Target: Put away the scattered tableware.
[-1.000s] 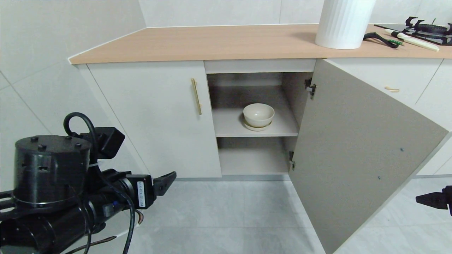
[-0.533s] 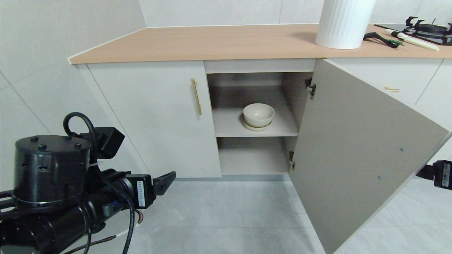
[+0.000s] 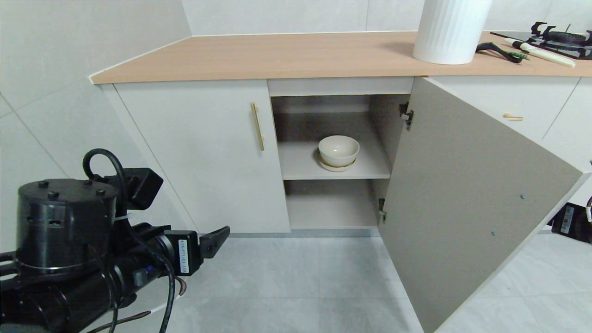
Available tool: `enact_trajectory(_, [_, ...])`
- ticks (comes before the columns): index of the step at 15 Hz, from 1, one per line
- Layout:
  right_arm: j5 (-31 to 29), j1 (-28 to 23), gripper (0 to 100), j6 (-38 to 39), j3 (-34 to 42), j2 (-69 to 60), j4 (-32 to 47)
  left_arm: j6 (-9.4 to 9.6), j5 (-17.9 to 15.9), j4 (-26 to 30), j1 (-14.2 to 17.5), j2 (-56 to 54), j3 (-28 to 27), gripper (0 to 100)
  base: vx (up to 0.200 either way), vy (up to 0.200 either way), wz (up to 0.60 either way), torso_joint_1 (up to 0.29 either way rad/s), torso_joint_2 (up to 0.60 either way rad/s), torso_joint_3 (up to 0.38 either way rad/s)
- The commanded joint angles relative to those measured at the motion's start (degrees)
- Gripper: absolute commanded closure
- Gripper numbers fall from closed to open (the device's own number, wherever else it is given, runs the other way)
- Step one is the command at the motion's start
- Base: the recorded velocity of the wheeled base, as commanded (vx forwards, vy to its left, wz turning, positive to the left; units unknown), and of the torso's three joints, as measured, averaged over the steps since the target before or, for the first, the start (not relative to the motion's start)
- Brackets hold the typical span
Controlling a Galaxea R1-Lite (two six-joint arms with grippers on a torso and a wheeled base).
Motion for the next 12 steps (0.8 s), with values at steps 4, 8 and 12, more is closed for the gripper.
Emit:
enact_trajectory(4, [0.29, 6.22, 0, 1.75, 1.86, 1.48, -2.71, 0.38, 0.09, -0.1, 0.01, -0.71, 0.05, 0, 0.0, 0.0, 0.0, 0.0, 0.0, 0.0])
enact_trajectory(8, [4.33, 16.06, 0, 1.58, 0.19, 5.0, -7.11, 0.47, 0.01, -0.01, 0.01, -1.06, 0.05, 0, 0.0, 0.0, 0.0, 0.0, 0.0, 0.0])
enact_trajectory(12, [12.77, 20.11, 0, 1.66, -3.85, 11.94, -8.34, 0.91, 0.01, -0.01, 0.01, -0.53, -0.04, 0, 0.0, 0.0, 0.0, 0.0, 0.0, 0.0])
